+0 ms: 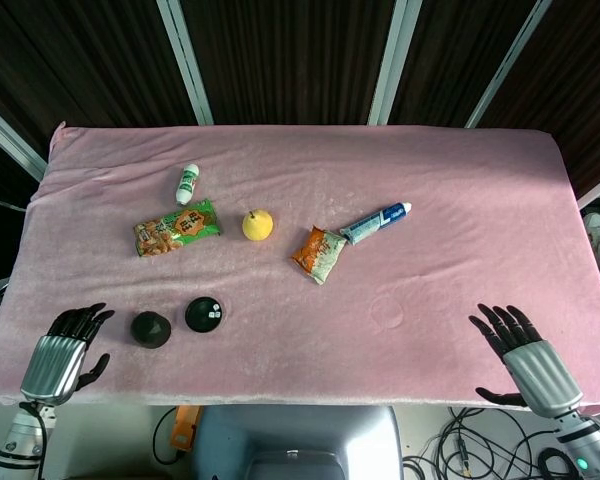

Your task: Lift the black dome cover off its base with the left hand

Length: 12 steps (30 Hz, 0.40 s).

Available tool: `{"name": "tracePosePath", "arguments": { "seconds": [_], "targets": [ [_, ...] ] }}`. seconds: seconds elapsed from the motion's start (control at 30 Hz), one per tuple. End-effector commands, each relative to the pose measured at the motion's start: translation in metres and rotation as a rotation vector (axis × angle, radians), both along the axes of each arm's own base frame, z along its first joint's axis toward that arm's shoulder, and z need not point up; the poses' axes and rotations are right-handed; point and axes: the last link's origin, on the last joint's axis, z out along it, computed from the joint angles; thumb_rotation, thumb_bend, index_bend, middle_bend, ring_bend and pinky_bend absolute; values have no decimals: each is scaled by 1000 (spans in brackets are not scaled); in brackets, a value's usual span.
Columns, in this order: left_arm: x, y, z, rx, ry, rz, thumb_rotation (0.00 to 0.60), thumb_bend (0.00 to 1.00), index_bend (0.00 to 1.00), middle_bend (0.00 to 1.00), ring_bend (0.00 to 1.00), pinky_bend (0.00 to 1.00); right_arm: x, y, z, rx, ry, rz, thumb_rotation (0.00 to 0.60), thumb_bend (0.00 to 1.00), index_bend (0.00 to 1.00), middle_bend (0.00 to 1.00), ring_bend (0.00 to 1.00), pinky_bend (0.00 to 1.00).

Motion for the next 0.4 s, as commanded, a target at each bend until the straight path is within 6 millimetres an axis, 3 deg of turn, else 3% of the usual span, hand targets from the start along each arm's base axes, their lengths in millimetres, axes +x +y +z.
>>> {"name": "tracePosePath", "arguments": {
  "seconds": [0.03, 0.4],
  "targets": [
    [-1, -10, 16, 9, -28, 75, 600, 314, 230, 169, 190, 247, 0, 0, 0, -1, 1, 2, 600, 0, 0, 0, 50, 173],
    [5, -12, 12, -18, -5, 63, 600, 313, 204, 168, 190, 217, 0, 0, 0, 2, 5, -3, 600, 0, 0, 0, 51, 173]
  ]
}}
